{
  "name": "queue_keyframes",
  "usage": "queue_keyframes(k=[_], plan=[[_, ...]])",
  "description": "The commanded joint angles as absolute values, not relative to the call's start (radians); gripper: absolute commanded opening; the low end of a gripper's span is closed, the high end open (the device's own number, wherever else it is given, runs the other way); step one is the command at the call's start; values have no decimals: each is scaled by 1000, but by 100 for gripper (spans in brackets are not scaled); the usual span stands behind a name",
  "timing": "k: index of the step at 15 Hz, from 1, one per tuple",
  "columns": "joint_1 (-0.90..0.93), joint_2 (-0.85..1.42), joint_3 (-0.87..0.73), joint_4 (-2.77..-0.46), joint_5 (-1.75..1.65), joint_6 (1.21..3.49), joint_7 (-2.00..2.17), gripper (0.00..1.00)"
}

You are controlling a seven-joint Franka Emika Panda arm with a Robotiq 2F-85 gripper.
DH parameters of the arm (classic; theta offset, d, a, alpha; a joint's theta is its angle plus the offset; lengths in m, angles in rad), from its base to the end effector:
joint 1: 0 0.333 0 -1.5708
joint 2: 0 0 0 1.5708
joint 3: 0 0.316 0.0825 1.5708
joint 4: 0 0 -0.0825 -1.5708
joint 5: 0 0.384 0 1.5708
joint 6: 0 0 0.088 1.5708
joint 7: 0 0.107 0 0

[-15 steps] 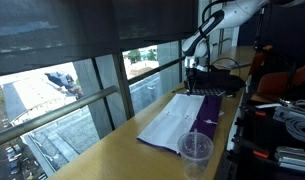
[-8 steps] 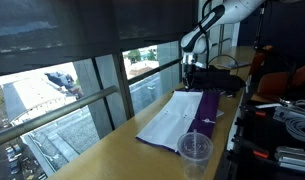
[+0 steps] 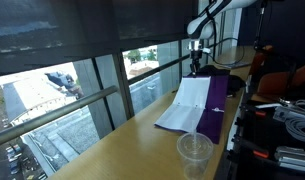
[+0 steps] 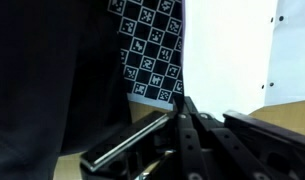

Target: Close the purple folder.

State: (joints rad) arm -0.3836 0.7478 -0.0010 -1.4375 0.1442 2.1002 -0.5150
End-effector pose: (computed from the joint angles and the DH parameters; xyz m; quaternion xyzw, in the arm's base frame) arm 0.6659 -0.2620 0.2409 -0.9969 -0.0261 0.0120 0.0727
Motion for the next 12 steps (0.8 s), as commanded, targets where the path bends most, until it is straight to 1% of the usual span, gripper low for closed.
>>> queue_keyframes(k=[1,7,12], plan=[[-407,686,-40,-1431,96,2077,-563,0],[-404,650,-40,-1349,103,2072,-571,0],[-366,610,-28,-1441,105,2110,-564,0]])
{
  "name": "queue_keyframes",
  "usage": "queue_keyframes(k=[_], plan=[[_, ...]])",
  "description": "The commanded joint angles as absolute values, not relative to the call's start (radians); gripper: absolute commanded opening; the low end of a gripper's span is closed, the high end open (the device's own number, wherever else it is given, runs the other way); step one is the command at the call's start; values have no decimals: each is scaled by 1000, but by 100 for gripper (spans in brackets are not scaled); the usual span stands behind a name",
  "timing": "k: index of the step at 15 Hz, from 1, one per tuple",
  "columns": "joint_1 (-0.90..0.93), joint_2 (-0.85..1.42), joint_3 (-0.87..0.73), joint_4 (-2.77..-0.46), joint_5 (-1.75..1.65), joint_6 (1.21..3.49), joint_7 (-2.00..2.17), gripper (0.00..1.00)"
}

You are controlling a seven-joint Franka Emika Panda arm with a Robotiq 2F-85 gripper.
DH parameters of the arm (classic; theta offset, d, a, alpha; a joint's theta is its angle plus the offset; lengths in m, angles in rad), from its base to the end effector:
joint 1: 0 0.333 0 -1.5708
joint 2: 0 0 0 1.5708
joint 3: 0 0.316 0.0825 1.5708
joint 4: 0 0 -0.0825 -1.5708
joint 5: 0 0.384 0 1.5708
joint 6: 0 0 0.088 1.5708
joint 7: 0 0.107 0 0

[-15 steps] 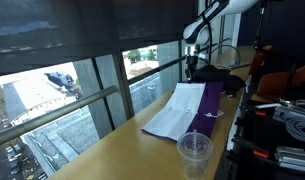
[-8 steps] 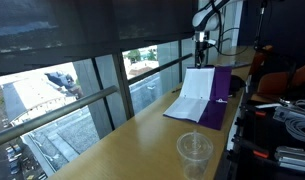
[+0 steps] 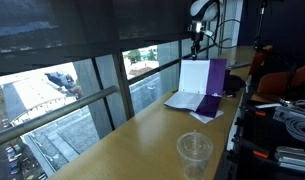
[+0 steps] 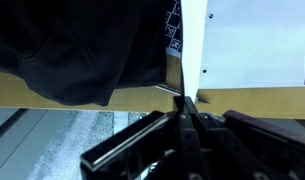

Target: Close the purple folder.

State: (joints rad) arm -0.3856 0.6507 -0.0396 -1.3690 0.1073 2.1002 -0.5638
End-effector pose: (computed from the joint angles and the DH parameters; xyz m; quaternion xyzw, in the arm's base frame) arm 0.6744 -0.2930 0.3430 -0.9974 -0.0485 -0.0525 0.0120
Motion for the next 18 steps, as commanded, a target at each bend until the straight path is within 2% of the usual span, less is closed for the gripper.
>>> queue_keyframes(k=[1,4,11,18], plan=[[-357,606,-24,-1455,105,2109,-565,0],[-321,581,-7,-1500,105,2112,-561,0],[-289,541,-32,-1441,34,2085,-578,0],[-267,472,-39,-1569,1,2115,-572,0]])
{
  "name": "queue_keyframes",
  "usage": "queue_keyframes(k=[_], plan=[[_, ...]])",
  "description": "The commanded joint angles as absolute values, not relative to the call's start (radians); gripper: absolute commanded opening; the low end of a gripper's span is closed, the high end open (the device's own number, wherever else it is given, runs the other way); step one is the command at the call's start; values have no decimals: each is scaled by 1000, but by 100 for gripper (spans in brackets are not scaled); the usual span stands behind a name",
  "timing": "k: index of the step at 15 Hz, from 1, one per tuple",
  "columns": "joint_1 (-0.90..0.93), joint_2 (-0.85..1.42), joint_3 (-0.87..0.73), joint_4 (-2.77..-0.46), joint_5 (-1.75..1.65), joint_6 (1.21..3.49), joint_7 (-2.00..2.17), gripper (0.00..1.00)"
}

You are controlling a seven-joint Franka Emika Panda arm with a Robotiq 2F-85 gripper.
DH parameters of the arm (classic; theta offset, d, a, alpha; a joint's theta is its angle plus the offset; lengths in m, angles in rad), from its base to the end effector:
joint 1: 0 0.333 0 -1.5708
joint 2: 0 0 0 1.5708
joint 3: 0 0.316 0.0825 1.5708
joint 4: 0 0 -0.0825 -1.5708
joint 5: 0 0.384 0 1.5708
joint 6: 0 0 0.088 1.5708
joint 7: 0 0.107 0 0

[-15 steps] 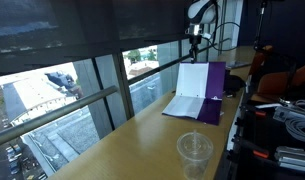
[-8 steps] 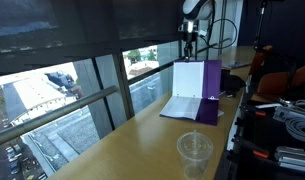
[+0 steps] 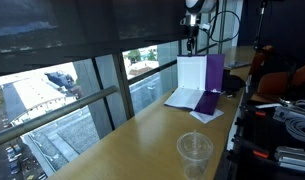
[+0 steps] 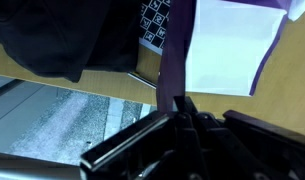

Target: Close the purple folder.

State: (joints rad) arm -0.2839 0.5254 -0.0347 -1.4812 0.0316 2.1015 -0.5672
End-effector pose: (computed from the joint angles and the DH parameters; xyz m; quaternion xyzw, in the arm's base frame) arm 0.6765 -0.2172 0.3797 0.9917 0.1193 0.0453 0.0155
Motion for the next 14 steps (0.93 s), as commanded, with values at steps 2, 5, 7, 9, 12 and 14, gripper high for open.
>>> queue_keyframes(k=[2,5,7,9,12,14], plan=[[-254,462,-41,-1608,-17,2122,-571,0],[-233,438,-36,-1656,-45,2130,-574,0],[-214,417,-29,-1686,-54,2141,-575,0],[-195,408,-21,-1703,-57,2151,-574,0],[-173,408,-2,-1700,-38,2167,-568,6],[-161,411,21,-1679,-15,2166,-574,30]])
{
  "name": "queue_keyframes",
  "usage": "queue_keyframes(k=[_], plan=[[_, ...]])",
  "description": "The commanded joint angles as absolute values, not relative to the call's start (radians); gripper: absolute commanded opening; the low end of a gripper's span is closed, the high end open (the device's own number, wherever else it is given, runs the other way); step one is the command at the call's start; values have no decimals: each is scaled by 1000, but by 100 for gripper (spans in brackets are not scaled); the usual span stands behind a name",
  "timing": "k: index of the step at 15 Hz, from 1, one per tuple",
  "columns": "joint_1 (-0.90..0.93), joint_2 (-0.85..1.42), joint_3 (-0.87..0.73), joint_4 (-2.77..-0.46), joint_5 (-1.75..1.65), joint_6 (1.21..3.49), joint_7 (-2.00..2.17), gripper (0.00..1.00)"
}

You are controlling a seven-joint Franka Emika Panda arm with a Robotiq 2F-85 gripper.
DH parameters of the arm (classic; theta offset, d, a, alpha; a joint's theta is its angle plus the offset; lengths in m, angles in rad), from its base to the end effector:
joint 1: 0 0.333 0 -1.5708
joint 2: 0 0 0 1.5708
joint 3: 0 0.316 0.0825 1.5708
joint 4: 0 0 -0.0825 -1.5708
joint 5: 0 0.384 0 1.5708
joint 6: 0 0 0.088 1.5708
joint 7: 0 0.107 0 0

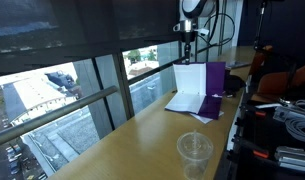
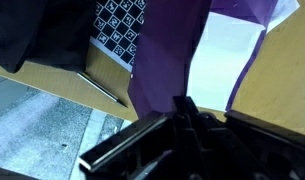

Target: Close the purple folder.

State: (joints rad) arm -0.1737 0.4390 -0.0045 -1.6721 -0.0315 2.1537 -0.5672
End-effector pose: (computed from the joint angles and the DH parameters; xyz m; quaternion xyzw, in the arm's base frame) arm 0.6624 -0.1203 0.3541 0.9791 0.2017 0.0146 0.0211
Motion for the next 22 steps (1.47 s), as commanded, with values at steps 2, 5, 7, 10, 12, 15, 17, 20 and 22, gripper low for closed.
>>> queue_keyframes(k=[2,5,7,10,12,15,17,20,22], plan=[[-149,409,41,-1662,-1,2157,-567,38],[-134,400,56,-1655,15,2145,-549,58],[-134,386,59,-1669,21,2146,-542,73],[-147,342,46,-1709,41,2175,-517,95],[-142,302,12,-1737,19,2215,-426,100],[-127,235,-49,-1770,-59,2250,-287,100],[-115,200,-84,-1772,-125,2208,-169,100],[-113,169,-108,-1751,-182,2031,-43,100],[-124,152,-99,-1742,-134,1885,-47,100]])
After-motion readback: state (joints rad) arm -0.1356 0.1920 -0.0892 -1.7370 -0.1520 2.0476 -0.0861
